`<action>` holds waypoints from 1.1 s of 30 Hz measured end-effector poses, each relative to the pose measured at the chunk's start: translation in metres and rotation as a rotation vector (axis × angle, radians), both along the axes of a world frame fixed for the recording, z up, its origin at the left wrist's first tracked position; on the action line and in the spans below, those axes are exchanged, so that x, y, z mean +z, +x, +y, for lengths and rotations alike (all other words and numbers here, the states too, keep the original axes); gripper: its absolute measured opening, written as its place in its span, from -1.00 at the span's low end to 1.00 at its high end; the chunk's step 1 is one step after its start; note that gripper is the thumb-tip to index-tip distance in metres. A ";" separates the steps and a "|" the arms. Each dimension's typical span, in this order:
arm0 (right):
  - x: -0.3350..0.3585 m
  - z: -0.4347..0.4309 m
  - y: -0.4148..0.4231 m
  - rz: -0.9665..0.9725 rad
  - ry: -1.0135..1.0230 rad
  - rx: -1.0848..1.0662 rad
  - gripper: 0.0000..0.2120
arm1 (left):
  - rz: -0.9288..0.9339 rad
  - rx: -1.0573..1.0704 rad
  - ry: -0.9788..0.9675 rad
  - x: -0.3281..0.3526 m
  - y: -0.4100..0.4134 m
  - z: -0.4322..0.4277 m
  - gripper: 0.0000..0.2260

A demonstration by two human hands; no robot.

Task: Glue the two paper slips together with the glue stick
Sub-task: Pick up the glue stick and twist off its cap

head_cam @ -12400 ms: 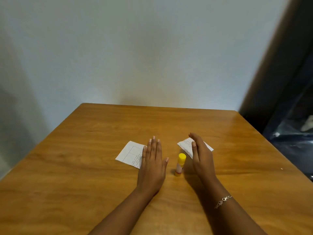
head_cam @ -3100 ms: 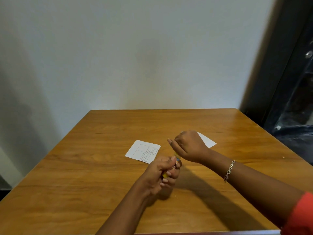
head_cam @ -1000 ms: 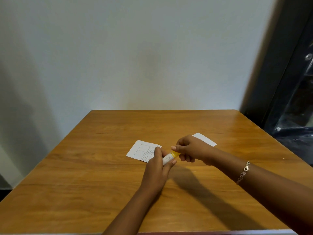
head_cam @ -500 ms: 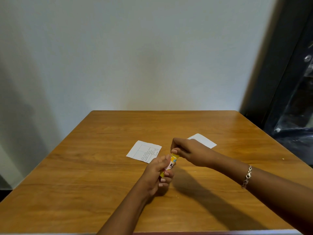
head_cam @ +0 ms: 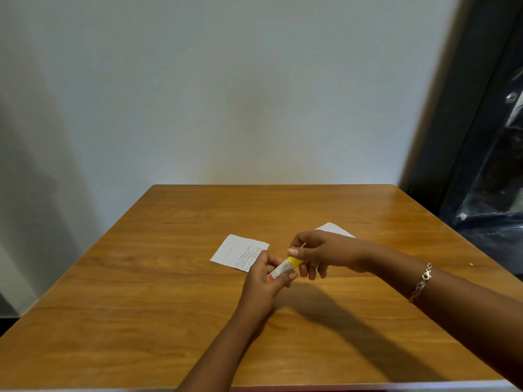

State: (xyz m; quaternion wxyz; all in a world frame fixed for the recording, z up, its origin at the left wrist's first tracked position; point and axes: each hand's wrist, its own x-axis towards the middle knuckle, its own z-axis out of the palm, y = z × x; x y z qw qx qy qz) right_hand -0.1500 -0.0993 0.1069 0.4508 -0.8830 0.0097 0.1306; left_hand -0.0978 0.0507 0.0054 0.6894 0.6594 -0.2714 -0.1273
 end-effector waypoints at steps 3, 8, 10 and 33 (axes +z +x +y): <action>-0.002 0.007 0.001 -0.007 0.003 -0.119 -0.85 | -0.128 0.065 0.007 0.001 -0.004 -0.002 -0.83; -0.008 0.012 -0.001 -0.109 -0.053 -0.109 -0.82 | -0.050 -0.016 0.035 0.006 -0.003 0.003 -0.87; -0.010 0.013 -0.003 -0.155 -0.058 -0.086 -0.81 | 0.063 -0.117 0.027 0.010 0.000 0.006 -0.87; -0.002 0.013 0.014 0.126 -0.687 0.266 -0.83 | -1.155 0.157 0.981 0.025 -0.008 0.004 -0.76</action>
